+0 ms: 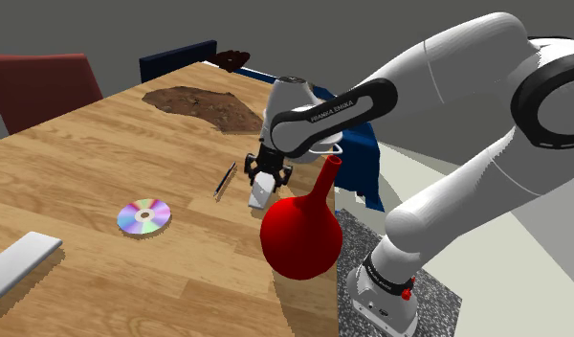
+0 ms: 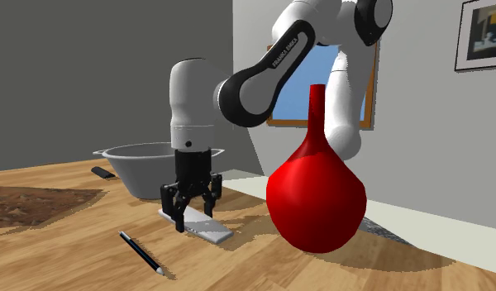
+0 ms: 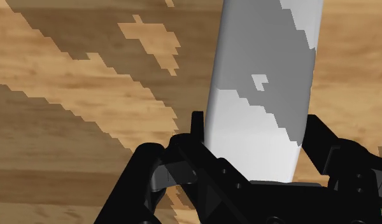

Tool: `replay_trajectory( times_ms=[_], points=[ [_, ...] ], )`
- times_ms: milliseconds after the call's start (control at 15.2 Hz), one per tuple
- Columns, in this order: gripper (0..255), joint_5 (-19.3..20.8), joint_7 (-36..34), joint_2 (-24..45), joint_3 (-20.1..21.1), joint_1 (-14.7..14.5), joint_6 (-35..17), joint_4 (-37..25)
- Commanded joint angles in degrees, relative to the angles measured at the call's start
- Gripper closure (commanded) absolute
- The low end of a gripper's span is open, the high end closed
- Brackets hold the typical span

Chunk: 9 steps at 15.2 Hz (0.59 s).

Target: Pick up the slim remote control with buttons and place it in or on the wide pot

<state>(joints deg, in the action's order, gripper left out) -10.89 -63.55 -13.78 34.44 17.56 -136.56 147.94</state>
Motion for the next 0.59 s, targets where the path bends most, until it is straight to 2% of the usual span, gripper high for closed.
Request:
replay_trajectory(
  times_ms=[0,528],
  points=[
    [255,-0.4,0.4,-1.0,-0.3,-0.2,1.4,-0.5],
    [255,-1.9,1.8,-5.8,-2.1,-1.0,8.8,-3.4]
  ],
)
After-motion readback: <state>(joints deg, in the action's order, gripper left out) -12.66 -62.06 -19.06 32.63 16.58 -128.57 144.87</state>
